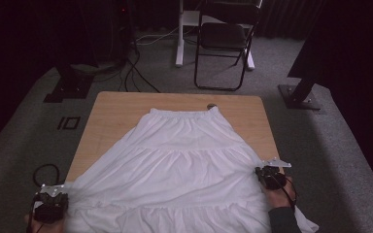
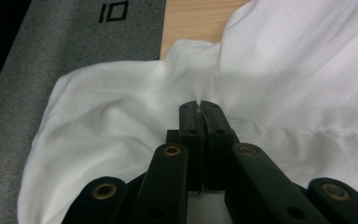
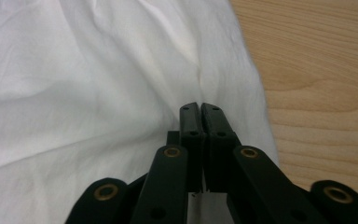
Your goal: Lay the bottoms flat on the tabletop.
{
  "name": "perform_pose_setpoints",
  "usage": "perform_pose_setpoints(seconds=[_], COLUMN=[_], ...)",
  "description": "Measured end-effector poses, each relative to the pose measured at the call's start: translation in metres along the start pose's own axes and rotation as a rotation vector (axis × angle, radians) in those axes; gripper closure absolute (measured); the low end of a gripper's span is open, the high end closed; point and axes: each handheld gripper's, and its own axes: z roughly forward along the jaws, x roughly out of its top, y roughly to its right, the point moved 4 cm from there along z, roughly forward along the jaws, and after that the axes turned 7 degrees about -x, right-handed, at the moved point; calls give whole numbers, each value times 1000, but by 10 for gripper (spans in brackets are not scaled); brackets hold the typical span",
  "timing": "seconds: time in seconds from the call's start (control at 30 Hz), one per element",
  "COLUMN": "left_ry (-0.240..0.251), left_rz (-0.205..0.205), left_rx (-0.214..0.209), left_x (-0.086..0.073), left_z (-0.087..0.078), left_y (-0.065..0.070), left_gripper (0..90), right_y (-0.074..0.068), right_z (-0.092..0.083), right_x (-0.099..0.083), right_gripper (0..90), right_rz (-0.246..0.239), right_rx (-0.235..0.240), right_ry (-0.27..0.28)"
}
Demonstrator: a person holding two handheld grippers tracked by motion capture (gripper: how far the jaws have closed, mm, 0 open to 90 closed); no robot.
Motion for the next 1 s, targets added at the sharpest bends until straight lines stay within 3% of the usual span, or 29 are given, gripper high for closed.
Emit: perform_pose_setpoints(seconds=[0.1, 0.23, 0.33, 0.43, 0.53, 0.63, 0.7, 0.87, 1.0], left_ry=[-8, -19, 13, 59, 95, 126, 149, 150, 145], left_rz=[4, -4, -12, 7, 33, 65, 101, 172, 218], left_rx=[0, -17, -47, -68, -86, -125, -178, -269, -311], left_x=[-5, -10, -9, 0, 12, 30, 46, 80, 99], left_z=[-7, -18, -22, -23, -22, -16, -7, 23, 47], left_y=[1, 2, 4, 9, 20, 36, 52, 92, 121], left_gripper=[893, 893, 874, 739, 640, 590, 572, 535, 501], right_y=[2, 14, 22, 30, 33, 31, 29, 21, 16], right_z=[0, 1, 2, 3, 3, 4, 3, 3, 9], right_x=[0, -1, -2, -3, -3, -1, 2, 15, 24], right_gripper=[888, 887, 887, 886, 872, 790, 728, 608, 535], right_rz=[-7, 23, 32, 43, 58, 52, 48, 16, 8], right_rx=[-25, -55, -82, -124, -114, -103, -73, -37, -24], right_ry=[0, -5, -7, -13, -18, -10, 10, 65, 74])
